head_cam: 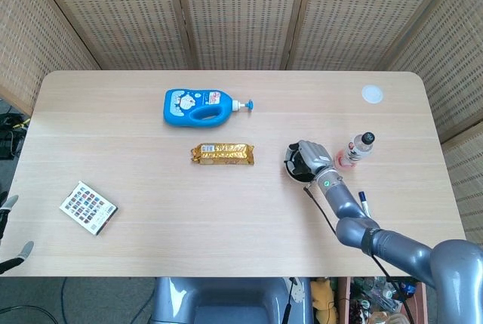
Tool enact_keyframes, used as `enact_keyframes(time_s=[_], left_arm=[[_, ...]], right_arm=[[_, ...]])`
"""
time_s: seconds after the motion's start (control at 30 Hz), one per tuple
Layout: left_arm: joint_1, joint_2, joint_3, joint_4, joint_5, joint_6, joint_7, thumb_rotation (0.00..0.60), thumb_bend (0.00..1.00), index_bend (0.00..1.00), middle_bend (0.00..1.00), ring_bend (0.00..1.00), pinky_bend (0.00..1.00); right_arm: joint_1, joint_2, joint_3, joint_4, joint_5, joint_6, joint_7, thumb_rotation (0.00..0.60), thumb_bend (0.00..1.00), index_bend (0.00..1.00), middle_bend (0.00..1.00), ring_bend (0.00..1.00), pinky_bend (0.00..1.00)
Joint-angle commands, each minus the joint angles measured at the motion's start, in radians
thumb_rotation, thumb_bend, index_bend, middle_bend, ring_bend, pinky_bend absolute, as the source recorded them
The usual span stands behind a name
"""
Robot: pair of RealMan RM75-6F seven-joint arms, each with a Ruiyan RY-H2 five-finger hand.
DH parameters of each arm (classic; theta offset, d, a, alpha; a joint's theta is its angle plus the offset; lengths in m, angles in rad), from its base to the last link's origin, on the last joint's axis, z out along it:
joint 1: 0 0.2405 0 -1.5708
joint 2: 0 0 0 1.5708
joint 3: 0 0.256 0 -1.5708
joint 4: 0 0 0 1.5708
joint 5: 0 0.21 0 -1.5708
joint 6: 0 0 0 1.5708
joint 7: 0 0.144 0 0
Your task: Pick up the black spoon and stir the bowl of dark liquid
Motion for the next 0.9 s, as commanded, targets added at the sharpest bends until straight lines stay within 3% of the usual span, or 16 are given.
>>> enact_keyframes(time_s=[0.03,0.33,0.9], left_arm=[[0.0,-0.001,0.0,0.001,0.001,0.0,-0.001,0.6,0.29,0.0,0.0,0.0,0.0],[-0.004,-0.004,-0.001,0.0,0.011,0.001,-0.001,0.6,0.29,0.0,0.0,0.0,0.0],[-0.003,-0.003,-0.001,-0.011,0.001,-0.004,0.016,0.6,0.29,0.0,0.0,0.0,0.0]], right_arm=[[-0.001,0.008,0.0,-0.028,-0.002,-0.002,-0.003,0.6,0.67,0.62,0.95,0.98,1.0],[-0.022,0.057,-0.013,-0.108,-0.003,0.01,-0.008,0.6,0.67,0.63,0.96,0.98,1.0],[0.015,0.03,-0.004,0.0,-0.001,-0.043,-0.004,0.6,0.67,0.63,0.96,0.98,1.0]])
